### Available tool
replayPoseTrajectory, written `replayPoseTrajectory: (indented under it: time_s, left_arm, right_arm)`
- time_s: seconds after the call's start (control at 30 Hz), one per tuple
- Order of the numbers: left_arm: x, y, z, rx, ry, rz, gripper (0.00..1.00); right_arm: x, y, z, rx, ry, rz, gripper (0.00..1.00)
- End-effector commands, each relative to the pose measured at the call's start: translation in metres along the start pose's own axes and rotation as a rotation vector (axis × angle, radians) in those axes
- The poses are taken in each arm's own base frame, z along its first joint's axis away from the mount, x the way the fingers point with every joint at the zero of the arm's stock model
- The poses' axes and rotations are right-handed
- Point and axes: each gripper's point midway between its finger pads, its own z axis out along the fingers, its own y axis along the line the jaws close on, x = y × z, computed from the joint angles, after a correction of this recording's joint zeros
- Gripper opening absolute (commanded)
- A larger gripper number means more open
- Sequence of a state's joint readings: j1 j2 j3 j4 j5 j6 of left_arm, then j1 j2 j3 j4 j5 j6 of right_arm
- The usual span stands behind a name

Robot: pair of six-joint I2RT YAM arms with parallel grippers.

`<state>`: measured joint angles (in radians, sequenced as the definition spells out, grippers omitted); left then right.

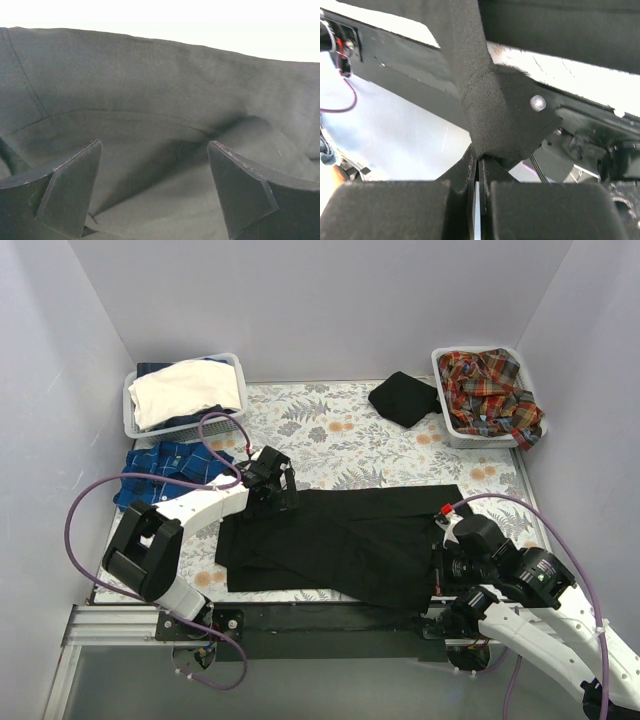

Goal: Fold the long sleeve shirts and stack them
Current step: Fold the shirt

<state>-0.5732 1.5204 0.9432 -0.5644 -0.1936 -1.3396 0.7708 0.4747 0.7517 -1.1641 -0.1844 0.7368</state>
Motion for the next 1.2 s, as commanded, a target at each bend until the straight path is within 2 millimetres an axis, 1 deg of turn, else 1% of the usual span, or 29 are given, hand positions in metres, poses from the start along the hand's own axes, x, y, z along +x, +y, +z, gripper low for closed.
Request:
replayPoseTrajectory:
  time_s: [0.0, 0.07, 0.2, 0.27, 0.4, 0.57, 0.63, 0.67, 0.7, 0.73, 0.77, 0.8, 0.83, 0.9, 0.93, 0.97, 1.0, 1.1, 1.17]
  left_arm:
    - [-0.011, -0.005, 0.004, -0.006, -0.021, -0.029, 0.86]
    - [-0.012, -0.006, 0.005, -0.004, -0.023, -0.034, 0.86]
    - [-0.011, -0.008, 0.006, -0.004, -0.017, -0.033, 0.86]
    - [-0.009, -0.007, 0.006, -0.003, -0.012, -0.026, 0.86]
    - [-0.005, -0.007, 0.007, 0.009, 0.000, -0.012, 0.85]
    - [-0.006, -0.008, 0.006, 0.014, -0.002, -0.011, 0.85]
    - [-0.009, -0.009, 0.005, 0.016, -0.009, -0.007, 0.85]
    - [-0.009, -0.009, 0.005, 0.015, -0.009, -0.004, 0.85]
    - [-0.008, -0.009, 0.007, 0.011, -0.002, -0.002, 0.85]
    - [-0.005, -0.010, 0.009, 0.010, 0.015, 0.004, 0.85]
    - [-0.002, -0.011, 0.012, 0.016, 0.029, 0.002, 0.85]
    - [-0.001, -0.018, 0.013, 0.050, 0.041, 0.009, 0.84]
    - [-0.001, -0.025, 0.014, 0.084, 0.048, 0.034, 0.82]
    - [0.000, -0.044, 0.013, 0.180, 0.053, 0.107, 0.81]
    - [0.005, -0.052, 0.015, 0.212, 0.059, 0.192, 0.80]
    - [0.015, -0.058, 0.014, 0.250, 0.091, 0.224, 0.80]
    - [0.025, -0.060, 0.015, 0.263, 0.107, 0.273, 0.79]
    - [0.044, -0.057, 0.016, 0.255, 0.134, 0.306, 0.79]
    - [0.051, -0.054, 0.016, 0.246, 0.142, 0.310, 0.79]
  right_arm:
    - [0.011, -0.001, -0.011, 0.003, 0.038, -0.002, 0.01]
    - [0.010, -0.004, -0.008, 0.024, 0.045, 0.000, 0.01]
    - [0.019, -0.014, 0.001, 0.065, 0.095, 0.026, 0.01]
    - [0.022, -0.016, 0.003, 0.067, 0.102, 0.039, 0.01]
    - [0.029, -0.022, 0.010, 0.107, 0.143, 0.110, 0.01]
    - [0.025, -0.021, 0.013, 0.126, 0.147, 0.131, 0.01]
    - [0.015, -0.020, 0.012, 0.158, 0.123, 0.134, 0.01]
    - [0.009, -0.017, 0.010, 0.161, 0.106, 0.133, 0.01]
    - [-0.011, 0.000, -0.004, 0.131, 0.040, 0.119, 0.01]
    - [-0.022, 0.010, -0.012, 0.116, 0.006, 0.109, 0.01]
    - [-0.027, 0.012, -0.015, 0.119, -0.016, 0.110, 0.01]
    - [-0.028, 0.018, -0.022, 0.082, -0.028, 0.087, 0.01]
    - [-0.024, 0.024, -0.023, 0.038, -0.013, 0.058, 0.01]
    - [-0.015, 0.042, -0.033, -0.080, 0.022, -0.016, 0.01]
    - [-0.012, 0.058, -0.046, -0.169, 0.032, -0.059, 0.01]
    - [-0.013, 0.067, -0.052, -0.210, 0.026, -0.073, 0.01]
    - [-0.011, 0.078, -0.061, -0.269, 0.033, -0.087, 0.01]
    - [-0.007, 0.087, -0.071, -0.327, 0.038, -0.097, 0.01]
    - [-0.004, 0.094, -0.073, -0.369, 0.059, -0.098, 0.01]
